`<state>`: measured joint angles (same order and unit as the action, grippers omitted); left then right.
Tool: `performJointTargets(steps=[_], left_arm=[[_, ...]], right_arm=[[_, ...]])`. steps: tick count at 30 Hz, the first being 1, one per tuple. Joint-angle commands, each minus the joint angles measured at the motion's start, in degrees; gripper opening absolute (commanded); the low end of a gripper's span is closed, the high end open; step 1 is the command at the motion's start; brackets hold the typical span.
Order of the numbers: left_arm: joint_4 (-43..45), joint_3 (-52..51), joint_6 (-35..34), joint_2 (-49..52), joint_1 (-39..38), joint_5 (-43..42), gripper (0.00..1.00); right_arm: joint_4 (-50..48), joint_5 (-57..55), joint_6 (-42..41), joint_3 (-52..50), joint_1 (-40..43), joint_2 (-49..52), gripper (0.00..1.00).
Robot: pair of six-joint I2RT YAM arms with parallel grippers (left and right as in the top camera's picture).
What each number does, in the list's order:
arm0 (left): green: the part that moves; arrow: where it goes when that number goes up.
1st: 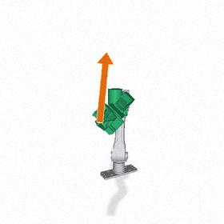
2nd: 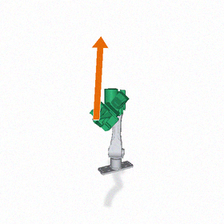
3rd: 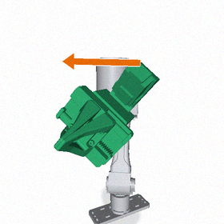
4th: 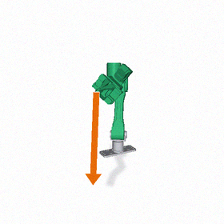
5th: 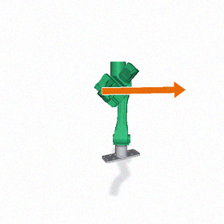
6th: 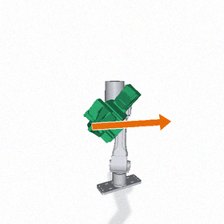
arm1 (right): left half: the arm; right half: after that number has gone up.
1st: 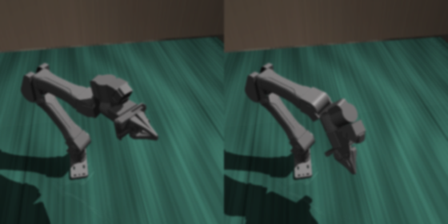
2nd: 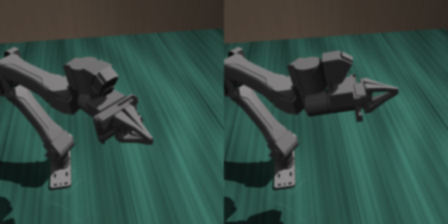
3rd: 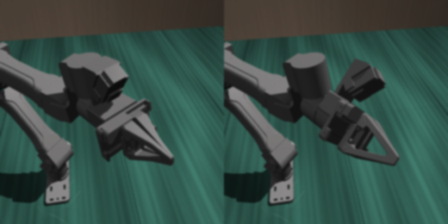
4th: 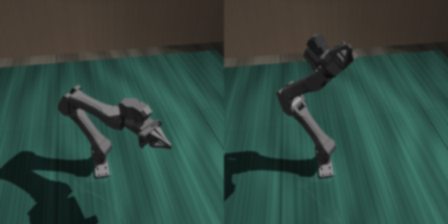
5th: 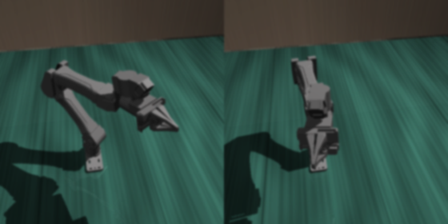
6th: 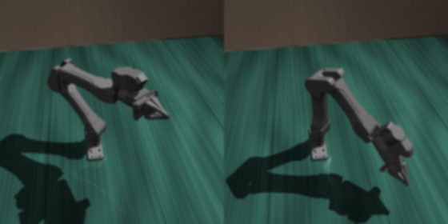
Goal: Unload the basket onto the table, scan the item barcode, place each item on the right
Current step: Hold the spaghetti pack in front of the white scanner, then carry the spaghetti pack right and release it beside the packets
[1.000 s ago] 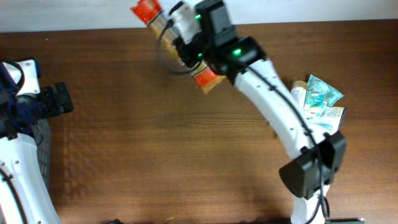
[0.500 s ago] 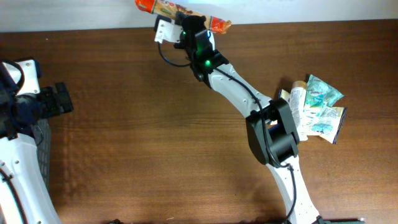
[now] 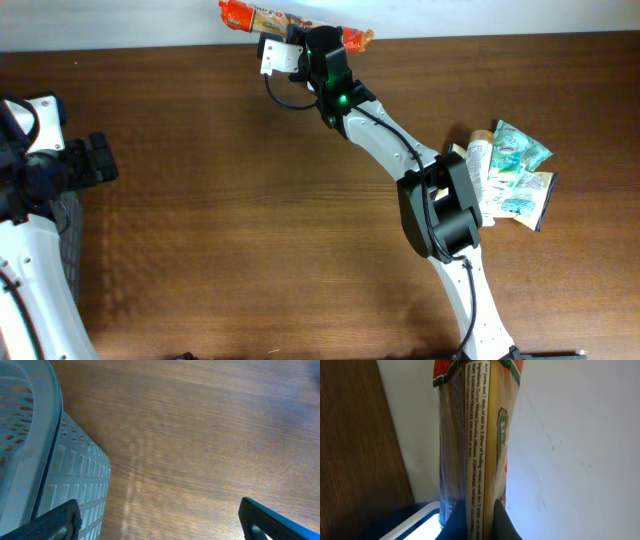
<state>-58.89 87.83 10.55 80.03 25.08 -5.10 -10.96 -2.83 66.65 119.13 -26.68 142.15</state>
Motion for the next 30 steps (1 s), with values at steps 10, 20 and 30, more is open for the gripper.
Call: performJointTargets(steps=[10,20,30], left_arm=[[0.1,0.0,0.9,-0.3,-0.1,0.0,0.99],[0.1,0.0,0.9,-0.3,-0.1,0.0,0.99],[0.1,0.0,0.9,-0.3,-0.1,0.0,0.99]], right_arm=[[-2.2,3.5,-18.8,2.5,0.4,-7.1,0.04],[53.1,10.8,-62.7,2.6,4.5,-33.6,0.04],[91.4,7.2,-73.4,-7.8,20.1,-34.6,0.04]])
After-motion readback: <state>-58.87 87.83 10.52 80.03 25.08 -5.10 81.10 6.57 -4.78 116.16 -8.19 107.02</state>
